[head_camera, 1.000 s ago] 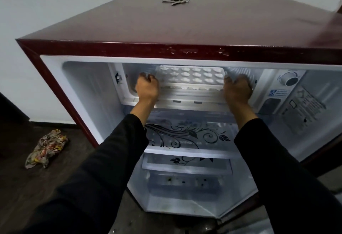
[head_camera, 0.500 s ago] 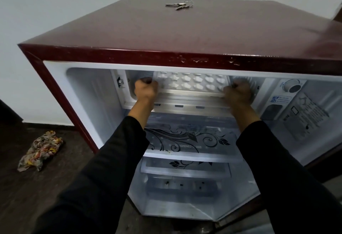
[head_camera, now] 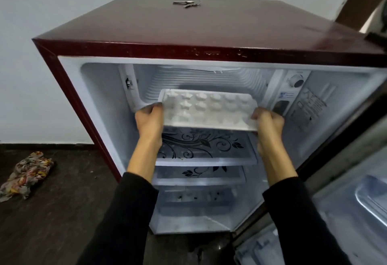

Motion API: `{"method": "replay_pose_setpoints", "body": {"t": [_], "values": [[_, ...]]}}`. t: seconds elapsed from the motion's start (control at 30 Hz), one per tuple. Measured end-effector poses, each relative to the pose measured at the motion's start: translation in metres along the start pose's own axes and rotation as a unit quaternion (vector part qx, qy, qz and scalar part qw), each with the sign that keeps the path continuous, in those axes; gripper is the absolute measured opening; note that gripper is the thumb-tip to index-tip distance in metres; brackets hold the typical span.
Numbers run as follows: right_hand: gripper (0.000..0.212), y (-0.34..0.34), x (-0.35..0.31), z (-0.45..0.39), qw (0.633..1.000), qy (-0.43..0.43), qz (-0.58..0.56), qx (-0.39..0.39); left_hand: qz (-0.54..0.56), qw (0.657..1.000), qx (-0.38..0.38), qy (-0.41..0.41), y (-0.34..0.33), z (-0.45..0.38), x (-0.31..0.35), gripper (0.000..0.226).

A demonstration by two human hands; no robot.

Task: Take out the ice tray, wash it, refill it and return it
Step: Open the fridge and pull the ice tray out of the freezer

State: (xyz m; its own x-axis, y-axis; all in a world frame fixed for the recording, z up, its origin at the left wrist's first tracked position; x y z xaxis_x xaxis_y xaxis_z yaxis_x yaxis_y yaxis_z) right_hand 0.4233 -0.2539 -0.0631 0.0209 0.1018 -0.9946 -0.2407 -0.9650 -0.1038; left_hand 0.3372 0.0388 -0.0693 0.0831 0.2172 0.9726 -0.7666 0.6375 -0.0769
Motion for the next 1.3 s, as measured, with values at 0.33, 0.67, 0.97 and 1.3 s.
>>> {"method": "replay_pose_setpoints", "body": {"t": [0.33, 0.67, 0.97, 1.3], "values": [[0.028, 0.114, 0.03, 0.113, 0.992, -0.035, -0.057, 0.106, -0.041, 0.994, -0.08, 0.069, 0.039, 0.115, -0.053, 0.029], [0.016, 0.27, 0.023, 0.262, 0.967, -0.051, -0.073, 0.238, -0.122, 0.964, -0.22, 0.09, 0.033, 0.248, -0.081, 0.028], [0.01, 0.423, -0.001, 0.411, 0.909, -0.019, -0.086, 0.407, -0.149, 0.901, -0.395, 0.099, -0.003, 0.412, -0.114, 0.028], [0.014, 0.56, -0.024, 0.613, 0.784, 0.018, -0.091, 0.613, -0.216, 0.751, -0.614, 0.117, -0.037, 0.624, -0.165, 0.023]]}}
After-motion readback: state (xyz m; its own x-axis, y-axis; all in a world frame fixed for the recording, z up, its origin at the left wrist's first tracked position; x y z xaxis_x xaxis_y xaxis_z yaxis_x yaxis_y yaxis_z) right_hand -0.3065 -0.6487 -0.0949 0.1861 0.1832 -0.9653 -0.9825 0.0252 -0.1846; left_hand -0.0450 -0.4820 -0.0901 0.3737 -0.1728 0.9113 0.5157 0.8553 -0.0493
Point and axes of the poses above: each hand's wrist, its own z-axis away from the middle knuckle, its own y-axis out of the back of the hand, x = y × z, the point moved 8 cm from there along -z, towards the middle knuckle, and after that the axes turned 5 degrees about y, right-handed, at the moved point
